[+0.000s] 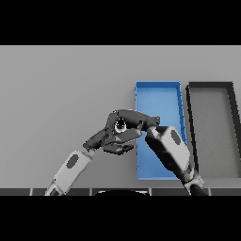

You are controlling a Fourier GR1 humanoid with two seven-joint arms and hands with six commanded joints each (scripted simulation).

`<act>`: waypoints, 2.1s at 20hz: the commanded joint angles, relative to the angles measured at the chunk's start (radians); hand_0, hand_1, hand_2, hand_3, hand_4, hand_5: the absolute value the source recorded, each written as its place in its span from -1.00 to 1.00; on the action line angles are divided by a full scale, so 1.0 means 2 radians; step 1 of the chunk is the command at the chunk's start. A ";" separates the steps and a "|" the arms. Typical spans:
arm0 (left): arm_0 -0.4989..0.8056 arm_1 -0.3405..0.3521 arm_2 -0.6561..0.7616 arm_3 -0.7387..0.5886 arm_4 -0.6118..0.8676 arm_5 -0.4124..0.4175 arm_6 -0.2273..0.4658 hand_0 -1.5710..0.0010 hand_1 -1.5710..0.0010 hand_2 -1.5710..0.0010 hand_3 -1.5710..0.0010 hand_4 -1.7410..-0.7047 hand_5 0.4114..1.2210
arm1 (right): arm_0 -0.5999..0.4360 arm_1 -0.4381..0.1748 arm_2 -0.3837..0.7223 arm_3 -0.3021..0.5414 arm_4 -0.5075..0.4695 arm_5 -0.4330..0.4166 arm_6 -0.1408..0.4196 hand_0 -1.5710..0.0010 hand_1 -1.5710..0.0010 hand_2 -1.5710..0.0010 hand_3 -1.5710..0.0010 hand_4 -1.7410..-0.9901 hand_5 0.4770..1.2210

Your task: Pick up the blue pipe and place it into the blue bin.

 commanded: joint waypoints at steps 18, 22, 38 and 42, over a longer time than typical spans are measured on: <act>0.006 0.017 0.003 -0.023 0.003 -0.004 0.012 1.00 1.00 1.00 1.00 0.65 -0.83 | -0.227 -0.129 -0.145 0.241 0.000 -0.123 -0.033 -1.00 -1.00 -1.00 -1.00 -0.35 1.00; 0.000 0.015 0.007 -0.017 0.001 0.000 0.021 1.00 1.00 1.00 1.00 0.67 -0.83 | -0.174 -0.137 -0.146 0.298 0.038 -0.133 -0.034 -1.00 -1.00 -1.00 -1.00 -0.35 1.00; -0.001 0.013 0.003 -0.010 -0.006 -0.001 0.011 1.00 1.00 1.00 1.00 0.66 -0.81 | -0.034 -0.228 0.056 0.350 -0.018 -0.284 0.060 -0.60 -0.54 -0.48 0.02 -0.40 0.88; 0.001 0.012 0.002 -0.013 -0.002 -0.003 0.007 1.00 1.00 1.00 1.00 0.66 -0.79 | -0.069 -0.265 0.173 0.379 -0.131 -0.277 0.060 0.34 0.37 0.39 0.60 0.18 0.82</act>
